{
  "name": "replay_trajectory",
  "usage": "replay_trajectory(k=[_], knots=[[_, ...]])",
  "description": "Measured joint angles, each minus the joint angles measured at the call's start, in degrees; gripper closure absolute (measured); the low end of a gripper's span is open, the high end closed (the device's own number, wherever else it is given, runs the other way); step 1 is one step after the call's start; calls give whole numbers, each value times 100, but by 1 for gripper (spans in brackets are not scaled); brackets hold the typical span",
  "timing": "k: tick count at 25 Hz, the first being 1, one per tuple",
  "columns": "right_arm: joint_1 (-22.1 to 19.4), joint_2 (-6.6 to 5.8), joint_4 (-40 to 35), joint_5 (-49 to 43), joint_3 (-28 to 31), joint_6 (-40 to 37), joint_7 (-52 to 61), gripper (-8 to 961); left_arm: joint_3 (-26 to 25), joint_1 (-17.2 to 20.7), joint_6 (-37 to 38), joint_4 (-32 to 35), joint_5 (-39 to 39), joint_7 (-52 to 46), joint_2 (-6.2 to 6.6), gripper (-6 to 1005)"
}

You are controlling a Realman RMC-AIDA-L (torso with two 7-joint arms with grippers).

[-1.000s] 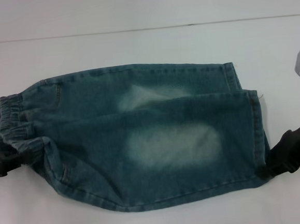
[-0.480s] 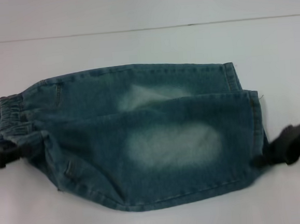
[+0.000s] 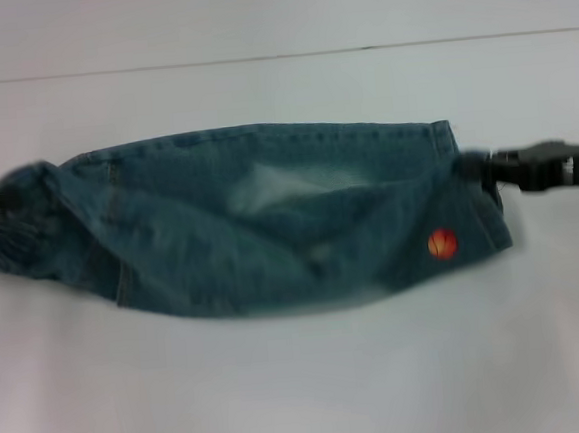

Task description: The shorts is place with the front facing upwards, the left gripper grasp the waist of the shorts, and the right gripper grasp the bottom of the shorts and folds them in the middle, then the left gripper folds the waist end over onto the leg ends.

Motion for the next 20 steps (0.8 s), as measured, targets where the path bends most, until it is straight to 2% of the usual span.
replay_trajectory(k=[3, 5, 10, 12, 15, 20], knots=[[-30, 59, 410, 586, 65, 775, -436, 905, -2, -5, -747, -41, -154, -72, -126, 971], [-17, 145, 612, 921, 73, 1282, -726, 905, 0, 3, -1162, -89, -310, -76, -212, 971], [83, 543, 674, 1483, 83, 2487, -1405, 903, 56, -3, -2102, -157, -456, -29, -436, 972], [135, 635, 711, 1688, 82, 2823, -1664, 903, 106, -9, -2315, -176, -457, 0, -489, 972], [225, 682, 853, 1998, 52, 3152, -2056, 902, 201, -13, -2525, -218, -460, 26, -526, 971], [426, 685, 910, 2062, 15, 3472, -2296, 901, 286, -29, -2696, -346, -461, 59, -529, 972]])
